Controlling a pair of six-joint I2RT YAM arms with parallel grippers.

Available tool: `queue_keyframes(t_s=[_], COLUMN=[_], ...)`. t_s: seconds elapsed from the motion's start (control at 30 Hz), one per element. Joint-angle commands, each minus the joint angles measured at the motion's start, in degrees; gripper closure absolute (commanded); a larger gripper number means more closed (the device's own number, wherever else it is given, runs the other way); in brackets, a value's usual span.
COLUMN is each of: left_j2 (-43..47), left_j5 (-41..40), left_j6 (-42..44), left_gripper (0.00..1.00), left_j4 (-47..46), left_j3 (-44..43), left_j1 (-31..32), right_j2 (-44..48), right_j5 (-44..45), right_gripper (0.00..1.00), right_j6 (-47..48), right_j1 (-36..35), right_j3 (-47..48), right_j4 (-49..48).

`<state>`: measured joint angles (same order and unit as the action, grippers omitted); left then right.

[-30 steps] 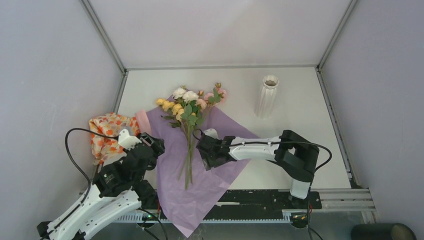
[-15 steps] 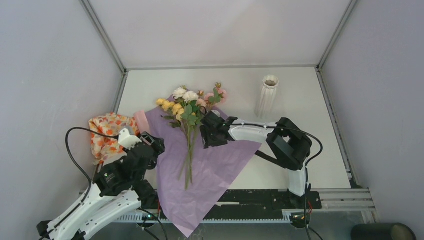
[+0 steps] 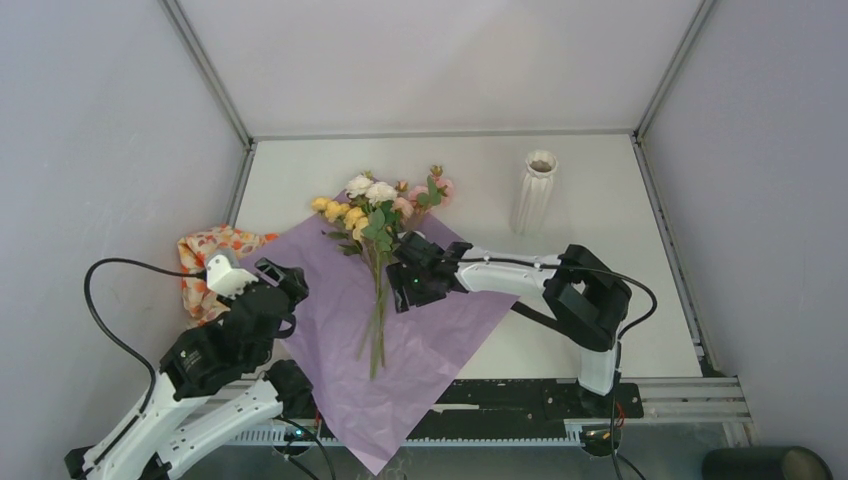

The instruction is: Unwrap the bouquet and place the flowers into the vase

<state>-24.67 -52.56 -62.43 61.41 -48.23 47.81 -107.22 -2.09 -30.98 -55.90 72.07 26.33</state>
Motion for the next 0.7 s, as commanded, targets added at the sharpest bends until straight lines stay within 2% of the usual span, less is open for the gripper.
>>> queue_keyframes(t_s=[0.0,0.13,0.3,0.43,0.67], left_j2=[1.10,2.48,1.05,-2.63,-5.60], left_j5=[-1.44,3.93,8.17,9.66,10.86], left_j6=[2.21,7.64,8.68,9.24,10.13], left_gripper=[0.29,0.30,0.31,0.31,0.32], left_j4=[0.58,-6.28,-10.83,-12.32,-15.16], left_j3=[-2.79,0.17,4.30,5.43,7.66], left_j1=[-0.22,-0.21,-0.26,-0.25,-0.23], right_j2=[2.04,0.96,-0.08,-1.40,-6.28], right_j5=[-1.06,0.26,0.51,-4.10,-8.78], right_gripper=[0.31,0.31,0.35,0.41,0.45], right_j6=[0.23,-0.53,-1.25,-1.85,-2.07], right_j1=[-3.22,-3.02,0.25,5.03,9.96], right_j3=[4.03,5.79,8.78,10.58,17.43], right_j4=[-0.25,-0.05,0.23,-1.17,-1.12])
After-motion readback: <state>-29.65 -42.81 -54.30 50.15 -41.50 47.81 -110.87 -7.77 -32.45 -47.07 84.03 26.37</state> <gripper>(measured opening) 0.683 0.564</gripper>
